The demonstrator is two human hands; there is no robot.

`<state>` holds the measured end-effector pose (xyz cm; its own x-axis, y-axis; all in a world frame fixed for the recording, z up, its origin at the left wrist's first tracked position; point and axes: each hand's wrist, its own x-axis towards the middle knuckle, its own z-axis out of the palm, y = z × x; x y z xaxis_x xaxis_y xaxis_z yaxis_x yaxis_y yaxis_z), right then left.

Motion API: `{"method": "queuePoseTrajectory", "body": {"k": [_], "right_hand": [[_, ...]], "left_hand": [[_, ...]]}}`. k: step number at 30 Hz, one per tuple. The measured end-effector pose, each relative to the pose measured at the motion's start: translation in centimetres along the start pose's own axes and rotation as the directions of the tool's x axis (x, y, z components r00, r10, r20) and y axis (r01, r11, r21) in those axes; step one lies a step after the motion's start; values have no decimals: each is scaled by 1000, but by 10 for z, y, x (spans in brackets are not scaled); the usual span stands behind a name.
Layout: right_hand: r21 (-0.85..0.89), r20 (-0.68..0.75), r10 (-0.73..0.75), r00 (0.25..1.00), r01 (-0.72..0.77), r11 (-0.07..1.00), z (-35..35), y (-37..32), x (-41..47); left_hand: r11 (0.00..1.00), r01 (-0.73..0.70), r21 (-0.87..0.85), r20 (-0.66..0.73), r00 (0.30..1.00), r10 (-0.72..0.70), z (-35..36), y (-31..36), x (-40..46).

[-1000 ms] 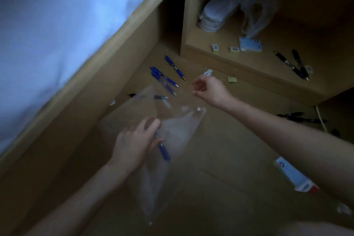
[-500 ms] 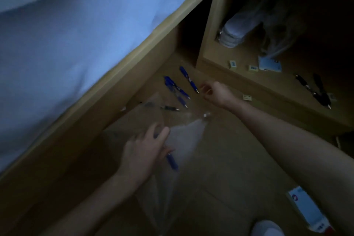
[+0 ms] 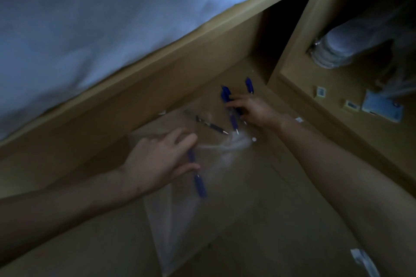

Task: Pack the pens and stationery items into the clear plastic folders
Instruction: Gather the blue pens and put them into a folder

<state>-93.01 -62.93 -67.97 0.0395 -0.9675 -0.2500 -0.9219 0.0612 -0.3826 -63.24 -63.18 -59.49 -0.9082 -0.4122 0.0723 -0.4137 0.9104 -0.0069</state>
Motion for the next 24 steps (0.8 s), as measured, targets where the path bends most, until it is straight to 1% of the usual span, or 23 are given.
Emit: {"method": "queuePoseTrajectory", "body": {"k": [3,5,9,13,15,16,18,19,21,23,24], "right_hand": [[-158,84,-110,990,122,980,5,1,13],[-222,125,-141,982,166,961,10,-2,16],[-220,65,-145,987,155,963,13,-5,17],[-197,26,-157,987,159,967,18,-3,16],[-126,-34,-143,989,137,982,20,-1,14],[-62,-88,-124,988,118,991,21,-1,12],[112,-219,-44,975,70,991,20,-1,6],[216,-278,19,960,44,975,18,-2,2],[429,-367,186,912,-11,903,11,-7,-8],[601,-427,359,830,-37,799,2,-12,-19],[656,-448,422,788,-31,754,-2,-13,-25]], "left_hand": [[997,-67,-45,30,997,68,0,-5,-5],[993,-102,-61,31,994,104,-2,-8,-12],[988,-139,-62,21,990,140,-3,-9,-19],[990,-131,-44,-2,991,131,1,-6,-17],[991,-126,-44,-13,992,126,2,-6,-17],[991,-126,-53,-18,992,125,3,-7,-17],[989,-124,-76,-21,992,123,3,-8,-17],[990,-120,-76,-22,993,119,2,-9,-17],[991,-115,-61,-29,993,114,1,-10,-16],[991,-121,-52,-41,992,119,1,-10,-13],[991,-123,-47,-50,991,121,1,-9,-10]]}}
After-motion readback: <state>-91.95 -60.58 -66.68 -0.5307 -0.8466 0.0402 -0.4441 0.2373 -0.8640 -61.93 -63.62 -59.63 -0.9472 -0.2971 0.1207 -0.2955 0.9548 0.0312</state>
